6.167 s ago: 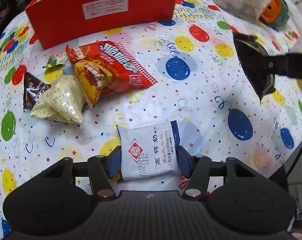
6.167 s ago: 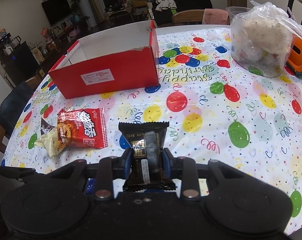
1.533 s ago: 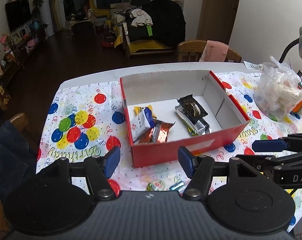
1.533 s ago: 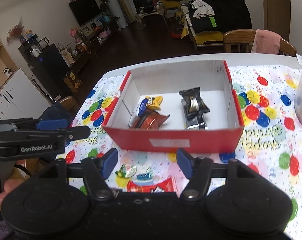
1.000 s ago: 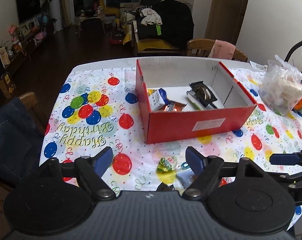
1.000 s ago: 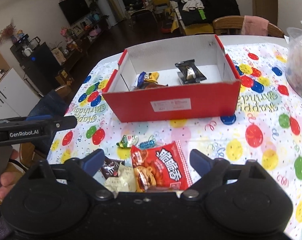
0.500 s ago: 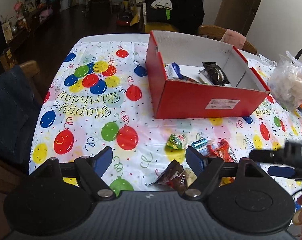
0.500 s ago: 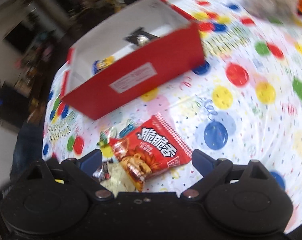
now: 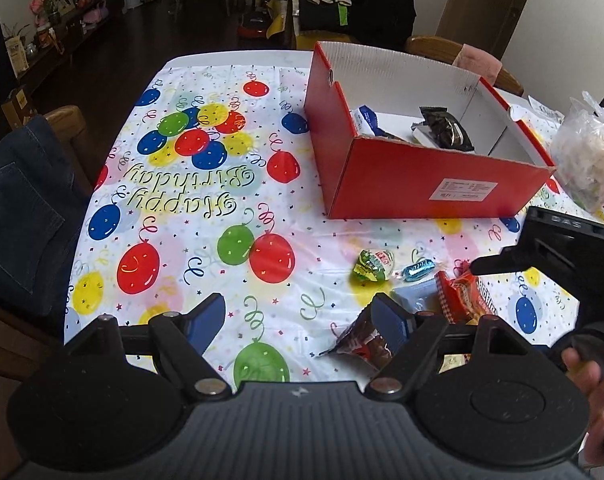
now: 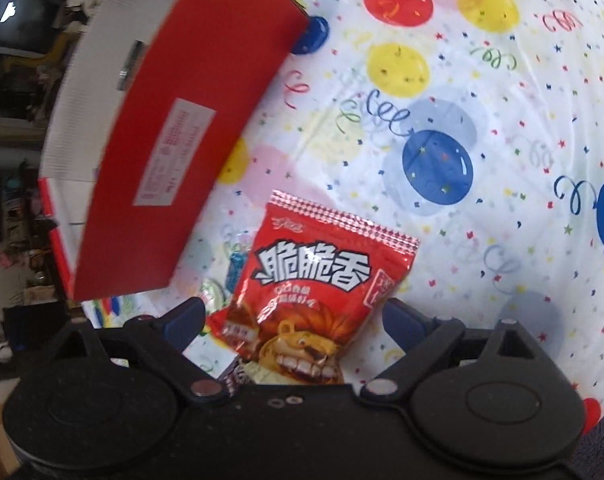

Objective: Organize snacks

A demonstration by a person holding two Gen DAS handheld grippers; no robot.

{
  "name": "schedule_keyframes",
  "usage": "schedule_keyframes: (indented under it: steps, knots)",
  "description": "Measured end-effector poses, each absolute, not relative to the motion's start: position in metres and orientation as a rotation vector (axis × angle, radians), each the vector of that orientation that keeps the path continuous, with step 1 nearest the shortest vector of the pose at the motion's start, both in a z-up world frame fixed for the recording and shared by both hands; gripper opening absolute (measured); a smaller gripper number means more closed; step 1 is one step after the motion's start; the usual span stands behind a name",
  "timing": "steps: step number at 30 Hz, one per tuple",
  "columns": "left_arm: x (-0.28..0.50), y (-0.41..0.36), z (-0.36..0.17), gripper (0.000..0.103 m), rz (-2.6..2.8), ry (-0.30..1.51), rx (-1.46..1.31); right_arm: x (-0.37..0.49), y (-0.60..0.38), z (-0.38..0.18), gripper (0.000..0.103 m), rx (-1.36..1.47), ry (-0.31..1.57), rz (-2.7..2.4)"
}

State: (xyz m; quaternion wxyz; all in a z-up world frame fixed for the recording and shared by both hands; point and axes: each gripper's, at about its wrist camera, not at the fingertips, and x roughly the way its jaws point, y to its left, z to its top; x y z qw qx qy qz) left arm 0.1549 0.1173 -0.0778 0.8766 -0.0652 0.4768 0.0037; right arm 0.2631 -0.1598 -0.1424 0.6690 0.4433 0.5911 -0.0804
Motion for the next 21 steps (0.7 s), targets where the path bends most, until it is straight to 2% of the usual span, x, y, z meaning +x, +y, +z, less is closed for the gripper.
schedule_keyframes:
  steps: [9,21]
  knots:
    - [0.158,0.103,-0.093,0.08,-0.15,1.045,-0.059,0.275,-0.149,-0.155,0.094,0.979,1.349,-0.224]
    - [0.183,0.102,-0.129,0.079,-0.221,1.185,-0.213,0.274,-0.158,-0.152,0.073,0.936,1.346,-0.146]
